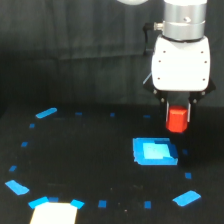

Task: Pick up the red object from the table

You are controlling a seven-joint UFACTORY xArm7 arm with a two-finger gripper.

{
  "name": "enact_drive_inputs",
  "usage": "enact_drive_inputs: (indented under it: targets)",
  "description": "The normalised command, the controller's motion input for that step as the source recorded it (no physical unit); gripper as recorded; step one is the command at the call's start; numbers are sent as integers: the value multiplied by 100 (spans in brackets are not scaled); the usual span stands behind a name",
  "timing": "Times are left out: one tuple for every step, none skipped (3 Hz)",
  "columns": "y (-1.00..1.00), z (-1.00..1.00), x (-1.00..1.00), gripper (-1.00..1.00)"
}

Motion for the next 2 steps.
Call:
enact_drive_inputs:
  targets:
    - [40,63,21,-100]
    - [28,33,0,-99]
